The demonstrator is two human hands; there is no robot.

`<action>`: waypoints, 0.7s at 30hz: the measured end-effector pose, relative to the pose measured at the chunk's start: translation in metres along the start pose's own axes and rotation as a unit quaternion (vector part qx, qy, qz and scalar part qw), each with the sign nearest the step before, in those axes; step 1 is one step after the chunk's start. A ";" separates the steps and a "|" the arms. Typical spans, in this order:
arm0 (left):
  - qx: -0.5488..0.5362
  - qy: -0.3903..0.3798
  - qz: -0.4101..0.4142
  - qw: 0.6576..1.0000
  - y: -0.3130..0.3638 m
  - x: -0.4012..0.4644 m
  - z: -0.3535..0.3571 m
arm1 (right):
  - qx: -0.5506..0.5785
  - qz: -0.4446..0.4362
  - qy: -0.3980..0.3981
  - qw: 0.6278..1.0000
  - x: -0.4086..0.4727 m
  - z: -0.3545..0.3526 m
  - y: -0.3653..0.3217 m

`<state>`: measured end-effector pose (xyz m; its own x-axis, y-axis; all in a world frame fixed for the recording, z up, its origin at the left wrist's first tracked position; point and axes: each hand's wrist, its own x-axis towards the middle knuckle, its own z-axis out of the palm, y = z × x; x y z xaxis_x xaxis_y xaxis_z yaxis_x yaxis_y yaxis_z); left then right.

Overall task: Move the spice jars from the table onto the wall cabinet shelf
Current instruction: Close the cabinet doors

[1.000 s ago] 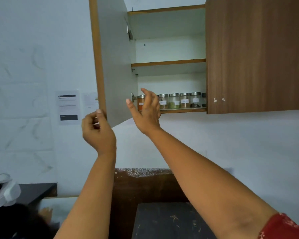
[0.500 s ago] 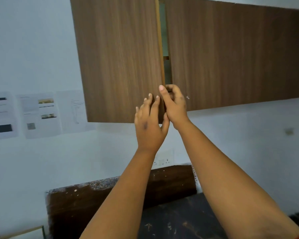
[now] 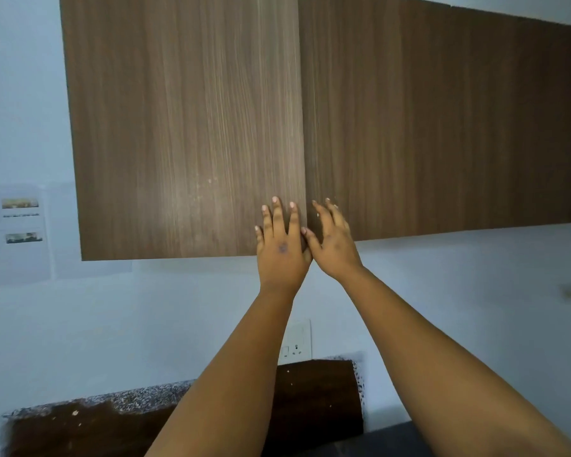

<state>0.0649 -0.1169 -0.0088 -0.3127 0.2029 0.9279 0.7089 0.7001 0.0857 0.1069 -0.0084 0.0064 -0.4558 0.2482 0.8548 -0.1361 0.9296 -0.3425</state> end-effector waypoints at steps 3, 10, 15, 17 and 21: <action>0.055 -0.028 -0.022 0.998 -0.001 0.016 0.027 | -0.065 -0.015 -0.043 0.997 0.023 0.010 0.039; 0.155 -0.101 -0.029 0.982 -0.022 0.034 0.064 | -0.227 -0.164 -0.096 0.955 0.056 0.032 0.093; 0.208 -0.141 -0.012 0.968 -0.040 0.044 0.074 | -0.241 -0.171 -0.074 0.953 0.062 0.061 0.100; 0.213 -0.152 -0.016 0.965 -0.041 0.048 0.078 | -0.248 -0.160 -0.079 0.952 0.064 0.071 0.101; 0.223 -0.152 -0.014 0.963 -0.043 0.051 0.086 | -0.258 -0.163 -0.071 0.950 0.065 0.076 0.106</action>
<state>-0.0357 -0.0784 0.0033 -0.5459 0.3233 0.7729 0.3761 0.9189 -0.1187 -0.0039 0.0854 -0.0041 -0.5823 -0.0813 0.8089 0.1416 0.9696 0.1994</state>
